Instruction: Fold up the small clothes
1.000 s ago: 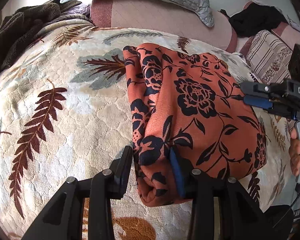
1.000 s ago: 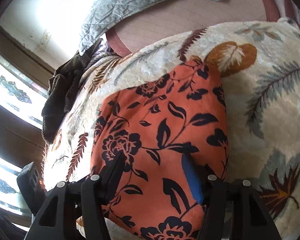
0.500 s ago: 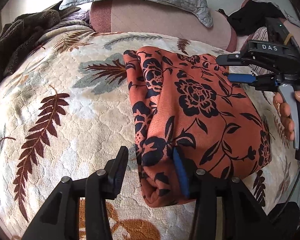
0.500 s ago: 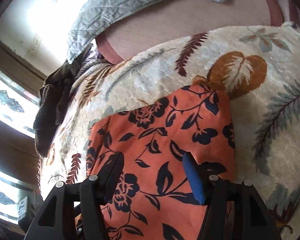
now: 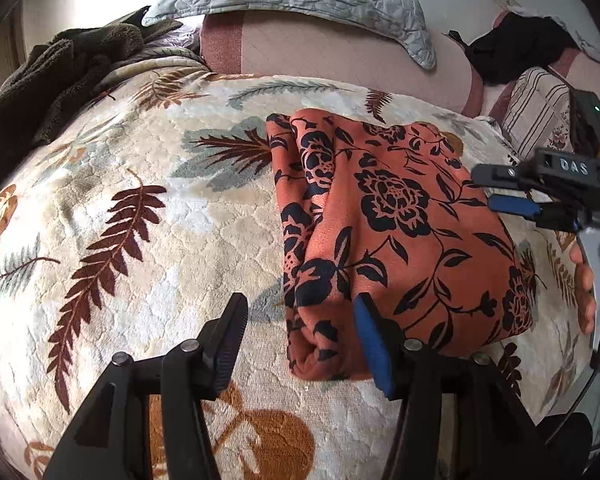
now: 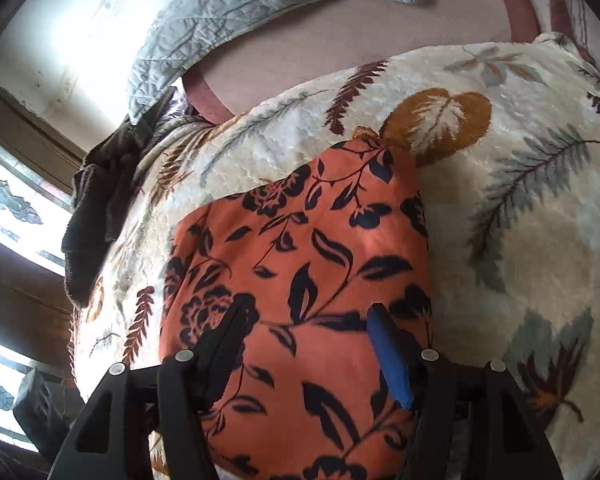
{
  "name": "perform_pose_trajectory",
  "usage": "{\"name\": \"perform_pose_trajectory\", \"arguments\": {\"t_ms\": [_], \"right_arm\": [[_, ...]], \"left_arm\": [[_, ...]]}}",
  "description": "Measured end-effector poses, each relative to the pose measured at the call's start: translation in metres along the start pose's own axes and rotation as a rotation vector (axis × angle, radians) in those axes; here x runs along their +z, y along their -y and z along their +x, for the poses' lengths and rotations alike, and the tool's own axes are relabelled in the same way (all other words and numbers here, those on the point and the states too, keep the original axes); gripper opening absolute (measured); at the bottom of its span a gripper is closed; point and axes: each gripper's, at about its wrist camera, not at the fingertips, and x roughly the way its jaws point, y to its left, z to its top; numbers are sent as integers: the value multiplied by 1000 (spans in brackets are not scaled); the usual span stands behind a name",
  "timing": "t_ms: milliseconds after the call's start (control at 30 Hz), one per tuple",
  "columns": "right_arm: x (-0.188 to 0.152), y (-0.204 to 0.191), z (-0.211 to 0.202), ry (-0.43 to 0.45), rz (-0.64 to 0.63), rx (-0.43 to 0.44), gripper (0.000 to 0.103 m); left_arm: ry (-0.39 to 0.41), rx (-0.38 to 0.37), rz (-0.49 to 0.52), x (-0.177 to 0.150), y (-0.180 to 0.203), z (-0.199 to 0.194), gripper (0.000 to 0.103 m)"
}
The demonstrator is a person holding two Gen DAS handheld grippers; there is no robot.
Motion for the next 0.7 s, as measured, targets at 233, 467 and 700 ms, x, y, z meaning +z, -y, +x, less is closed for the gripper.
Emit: {"name": "perform_pose_trajectory", "arguments": {"t_ms": [233,467,700], "right_arm": [[-71,-9,-13,-78,-116,-70,74],[-105,-12,-11,-81,-143,-133,81],[-140,-36,-92,132,-174,-143,85]], "left_arm": [[96,62,-21,-17,5,-44,83],[100,82,-50,-22,12,-62,83],[153,137,-44,-37,18,-84,89]]}}
